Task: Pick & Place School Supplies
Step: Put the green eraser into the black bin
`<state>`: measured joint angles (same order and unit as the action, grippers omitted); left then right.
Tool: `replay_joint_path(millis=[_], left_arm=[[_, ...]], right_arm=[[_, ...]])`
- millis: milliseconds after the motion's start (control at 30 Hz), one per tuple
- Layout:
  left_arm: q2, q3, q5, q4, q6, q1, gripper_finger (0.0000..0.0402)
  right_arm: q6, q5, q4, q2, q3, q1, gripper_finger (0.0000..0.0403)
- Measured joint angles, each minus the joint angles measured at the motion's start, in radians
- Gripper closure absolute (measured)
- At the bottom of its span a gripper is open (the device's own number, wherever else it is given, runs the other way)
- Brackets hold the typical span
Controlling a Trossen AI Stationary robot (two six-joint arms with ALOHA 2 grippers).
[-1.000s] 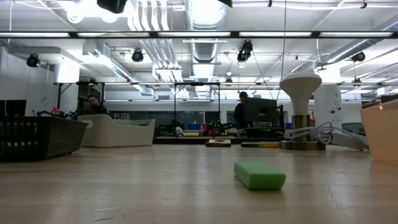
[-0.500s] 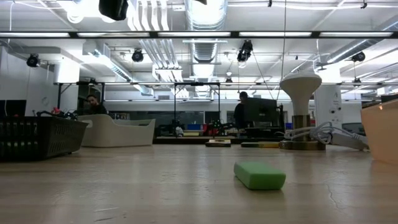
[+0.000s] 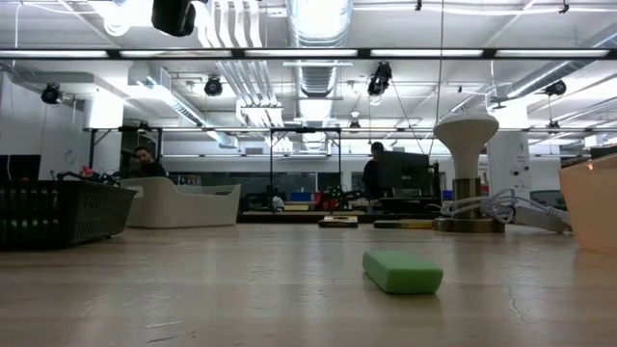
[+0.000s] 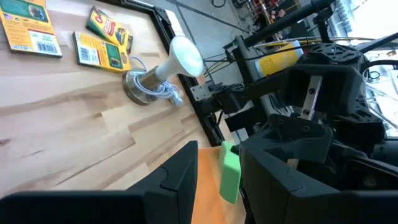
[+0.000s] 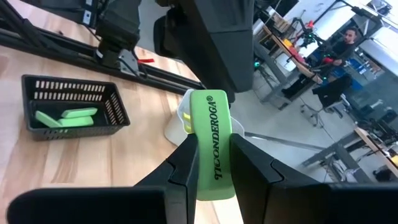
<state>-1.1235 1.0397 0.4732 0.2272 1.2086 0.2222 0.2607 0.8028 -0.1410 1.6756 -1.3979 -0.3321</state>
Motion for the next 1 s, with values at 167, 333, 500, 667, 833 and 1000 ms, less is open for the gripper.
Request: replay_joint_path(millis=[167, 333, 500, 667, 833, 1000], left_arm=[[0.000, -0.005, 0.000, -0.002, -0.001, 0.000, 0.0278], [0.000, -0.014, -0.021, -0.002, -0.001, 0.000, 0.0278], [0.000, -0.015, -0.036, -0.002, -0.001, 0.000, 0.0278], [0.000, -0.015, -0.037, -0.003, -0.006, 0.000, 0.0278], [0.000, -0.016, -0.042, -0.036, -0.011, 0.000, 0.0278], [-0.001, -0.016, -0.043, -0.037, -0.022, 0.000, 0.0278]], right_arm=[[0.000, 0.000, 0.000, 0.000, 0.000, 0.007, 0.0333], [0.001, 0.000, -0.002, 0.000, 0.000, 0.010, 0.0333], [0.005, 0.000, -0.001, 0.000, 0.000, 0.010, 0.0333], [0.005, 0.000, 0.000, 0.000, 0.000, 0.010, 0.0333], [0.005, 0.000, 0.001, 0.000, 0.000, 0.010, 0.0333], [0.009, -0.001, 0.001, 0.001, 0.000, 0.010, 0.0333]])
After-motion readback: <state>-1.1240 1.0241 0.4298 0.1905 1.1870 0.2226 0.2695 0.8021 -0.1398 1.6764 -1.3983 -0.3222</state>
